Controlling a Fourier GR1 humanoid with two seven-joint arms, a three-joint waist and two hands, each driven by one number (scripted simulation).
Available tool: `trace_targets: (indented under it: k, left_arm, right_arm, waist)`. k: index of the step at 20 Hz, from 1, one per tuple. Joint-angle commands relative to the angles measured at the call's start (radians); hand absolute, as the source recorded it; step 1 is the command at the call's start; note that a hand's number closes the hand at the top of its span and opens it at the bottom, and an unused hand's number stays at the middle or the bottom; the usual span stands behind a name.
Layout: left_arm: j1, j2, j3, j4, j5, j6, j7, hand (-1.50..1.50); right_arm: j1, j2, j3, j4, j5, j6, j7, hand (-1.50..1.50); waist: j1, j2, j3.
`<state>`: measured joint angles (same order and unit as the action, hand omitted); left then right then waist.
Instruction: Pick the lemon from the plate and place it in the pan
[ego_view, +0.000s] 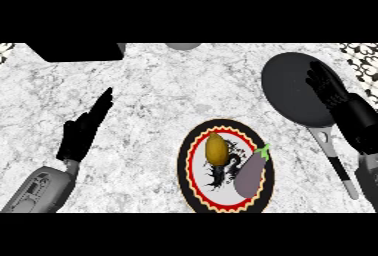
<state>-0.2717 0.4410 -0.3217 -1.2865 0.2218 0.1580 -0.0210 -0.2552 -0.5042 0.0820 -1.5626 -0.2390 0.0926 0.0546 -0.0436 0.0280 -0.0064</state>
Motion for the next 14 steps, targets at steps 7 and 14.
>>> trace_targets:
  k: [7,14]
  left_arm:
    - [0.035,-0.052,0.153,-0.1,0.154,0.047,0.053,0.0]
    - [0.096,-0.036,0.189,-0.213,0.151,0.1,0.128,0.0]
  right_arm:
    - [-0.138,0.055,0.1,0.044,0.112,0.038,-0.08,1.5]
    - [0.162,-0.038,0.027,-0.008,0.249,0.03,-0.41,-1.5]
  waist:
    - [0.093,-0.031,0.005]
    - [0.039,-0.032,0.007]
